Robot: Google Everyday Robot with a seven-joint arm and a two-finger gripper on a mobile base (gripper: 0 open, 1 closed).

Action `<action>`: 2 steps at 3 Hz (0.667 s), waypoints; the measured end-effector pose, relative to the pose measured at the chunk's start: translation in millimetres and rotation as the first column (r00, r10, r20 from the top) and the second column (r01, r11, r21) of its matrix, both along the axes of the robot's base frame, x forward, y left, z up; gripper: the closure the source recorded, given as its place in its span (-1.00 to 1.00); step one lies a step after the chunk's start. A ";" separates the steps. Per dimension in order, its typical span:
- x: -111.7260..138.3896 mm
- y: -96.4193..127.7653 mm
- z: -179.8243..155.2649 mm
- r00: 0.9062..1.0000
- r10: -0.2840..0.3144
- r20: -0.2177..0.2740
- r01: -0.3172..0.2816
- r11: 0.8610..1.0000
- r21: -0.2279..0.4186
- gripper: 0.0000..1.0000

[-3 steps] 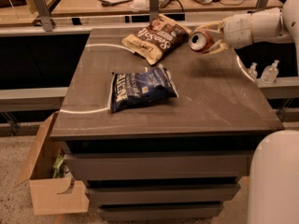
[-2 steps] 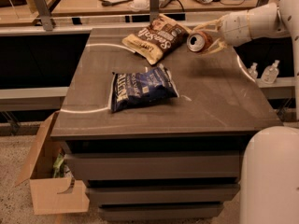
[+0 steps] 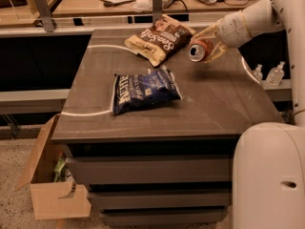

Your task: Knock coke can over

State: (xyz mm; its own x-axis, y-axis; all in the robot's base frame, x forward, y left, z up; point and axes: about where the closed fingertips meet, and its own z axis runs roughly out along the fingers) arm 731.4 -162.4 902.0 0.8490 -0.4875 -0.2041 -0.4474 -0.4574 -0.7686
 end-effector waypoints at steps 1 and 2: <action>-5.3 4.7 -6.4 0.999 0.027 -0.020 -0.028 0.998 -0.053 0.62; -9.7 7.4 -9.8 0.999 0.037 -0.037 -0.040 0.997 -0.063 0.17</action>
Offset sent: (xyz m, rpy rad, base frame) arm -0.0332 0.0049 -0.0132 -0.0947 0.0734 0.0691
